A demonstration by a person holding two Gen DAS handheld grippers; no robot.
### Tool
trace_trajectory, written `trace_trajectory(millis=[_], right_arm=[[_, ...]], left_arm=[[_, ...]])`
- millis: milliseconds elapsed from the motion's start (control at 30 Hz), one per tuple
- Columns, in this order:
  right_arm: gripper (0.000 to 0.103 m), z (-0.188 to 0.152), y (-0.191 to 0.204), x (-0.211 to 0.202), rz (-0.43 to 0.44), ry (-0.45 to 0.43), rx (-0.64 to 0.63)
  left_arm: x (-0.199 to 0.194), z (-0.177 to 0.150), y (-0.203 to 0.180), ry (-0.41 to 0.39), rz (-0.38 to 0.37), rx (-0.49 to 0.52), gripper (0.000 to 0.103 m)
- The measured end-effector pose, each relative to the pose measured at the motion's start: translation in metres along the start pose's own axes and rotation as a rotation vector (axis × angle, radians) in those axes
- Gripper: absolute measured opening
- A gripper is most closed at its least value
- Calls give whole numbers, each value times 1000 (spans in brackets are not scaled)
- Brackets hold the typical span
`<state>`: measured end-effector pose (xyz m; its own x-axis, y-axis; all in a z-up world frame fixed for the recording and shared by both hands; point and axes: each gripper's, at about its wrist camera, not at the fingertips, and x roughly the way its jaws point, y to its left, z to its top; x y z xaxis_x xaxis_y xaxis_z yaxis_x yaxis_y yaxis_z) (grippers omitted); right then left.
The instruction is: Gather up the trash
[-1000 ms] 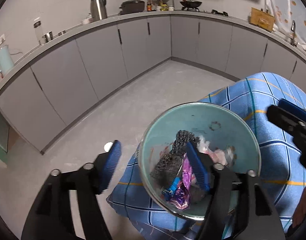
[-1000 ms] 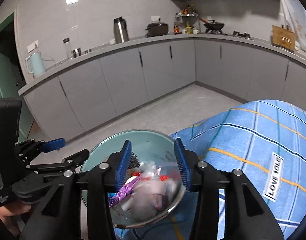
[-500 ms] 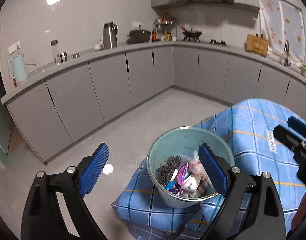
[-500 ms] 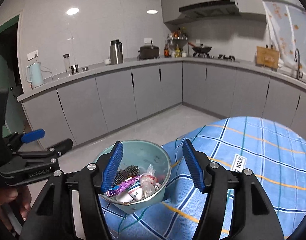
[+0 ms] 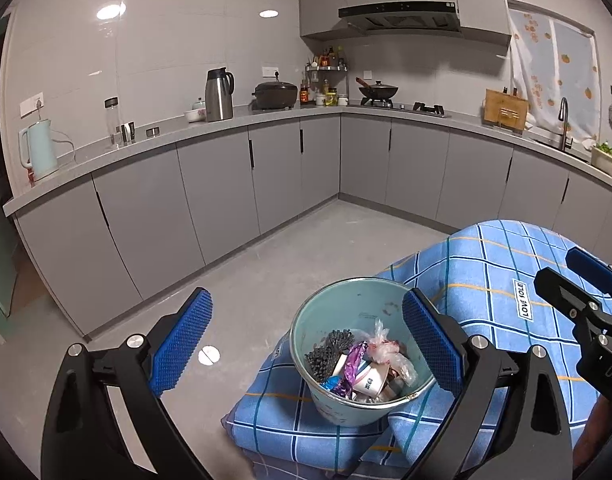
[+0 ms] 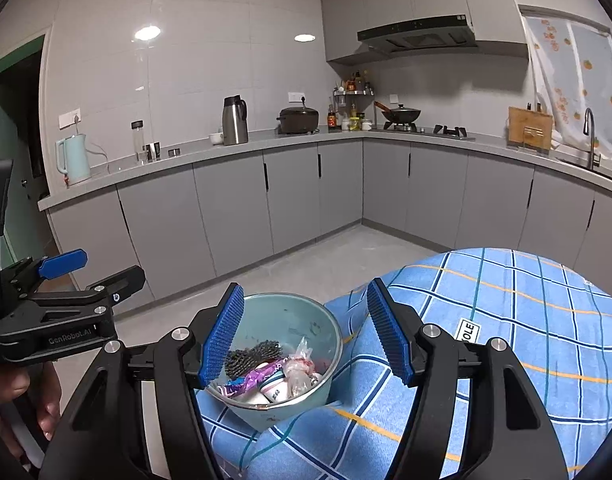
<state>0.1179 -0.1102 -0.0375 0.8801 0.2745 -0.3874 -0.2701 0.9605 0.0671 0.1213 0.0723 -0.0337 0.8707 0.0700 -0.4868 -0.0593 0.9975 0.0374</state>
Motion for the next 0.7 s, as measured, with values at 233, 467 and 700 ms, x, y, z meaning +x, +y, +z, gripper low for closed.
trace_trajectory(millis=[233,467,700], right_arm=[[64,3,-1,-2,3,-5,3],[64,5,-1,-2,6,-11,4],[64,7,0,-3,9,-13,9]], left_arm=[[-1,0,-2,-2,-3,4,95],[-2,0,-3,-6,-4,4,95],[-3,1,-4,-4,-5,9,95]])
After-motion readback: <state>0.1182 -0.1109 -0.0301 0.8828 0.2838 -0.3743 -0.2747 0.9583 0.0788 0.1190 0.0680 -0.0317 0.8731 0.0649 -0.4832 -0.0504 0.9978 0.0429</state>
